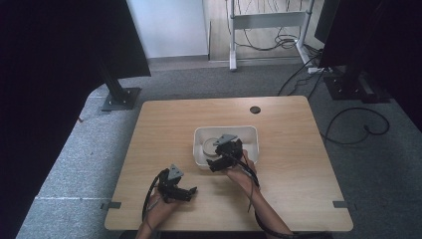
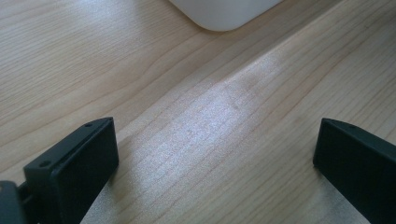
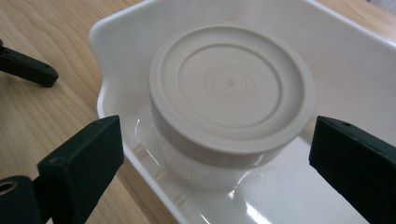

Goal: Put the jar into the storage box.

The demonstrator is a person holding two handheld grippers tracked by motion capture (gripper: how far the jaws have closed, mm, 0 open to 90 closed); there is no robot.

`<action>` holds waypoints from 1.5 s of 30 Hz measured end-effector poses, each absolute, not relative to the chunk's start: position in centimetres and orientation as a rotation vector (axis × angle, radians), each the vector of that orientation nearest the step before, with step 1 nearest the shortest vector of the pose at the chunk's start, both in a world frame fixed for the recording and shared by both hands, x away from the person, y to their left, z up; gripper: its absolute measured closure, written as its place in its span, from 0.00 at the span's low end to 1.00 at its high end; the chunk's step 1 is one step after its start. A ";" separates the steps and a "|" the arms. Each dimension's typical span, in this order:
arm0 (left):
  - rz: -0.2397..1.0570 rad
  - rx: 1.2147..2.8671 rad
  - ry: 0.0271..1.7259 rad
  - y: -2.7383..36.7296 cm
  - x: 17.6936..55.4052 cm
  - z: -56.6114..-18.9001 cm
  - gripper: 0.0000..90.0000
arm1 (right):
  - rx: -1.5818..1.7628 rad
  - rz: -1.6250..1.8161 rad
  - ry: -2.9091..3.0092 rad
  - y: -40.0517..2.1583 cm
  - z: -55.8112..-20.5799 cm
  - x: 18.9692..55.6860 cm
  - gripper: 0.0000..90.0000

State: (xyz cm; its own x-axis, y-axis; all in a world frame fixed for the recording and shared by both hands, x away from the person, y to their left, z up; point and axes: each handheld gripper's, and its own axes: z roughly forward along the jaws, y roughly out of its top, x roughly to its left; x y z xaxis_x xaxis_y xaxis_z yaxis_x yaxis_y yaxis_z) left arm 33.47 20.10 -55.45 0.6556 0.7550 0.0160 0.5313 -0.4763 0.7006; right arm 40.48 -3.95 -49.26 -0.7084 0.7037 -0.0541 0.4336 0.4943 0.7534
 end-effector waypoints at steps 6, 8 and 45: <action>0.426 2.194 0.991 20.1 33.5 -55.4 0.00 | 0.928 1.076 2.397 -4.7 -48.9 40.0 0.03; 0.426 2.195 0.991 20.1 33.5 -55.4 0.00 | 0.926 1.081 2.401 -5.0 -48.8 39.8 0.03; 0.427 2.194 0.990 20.1 33.5 -55.4 0.00 | 0.908 1.130 2.384 -9.8 -49.0 36.9 0.03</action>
State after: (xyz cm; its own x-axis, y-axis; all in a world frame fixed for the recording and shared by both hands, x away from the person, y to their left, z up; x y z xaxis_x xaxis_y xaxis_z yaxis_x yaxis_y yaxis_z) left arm 33.47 20.11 -55.45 0.6563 0.7544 0.0167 0.5303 -0.4769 0.7009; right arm 36.93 -9.85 -49.05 -0.7337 0.6784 -0.0382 0.4000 0.4766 0.7829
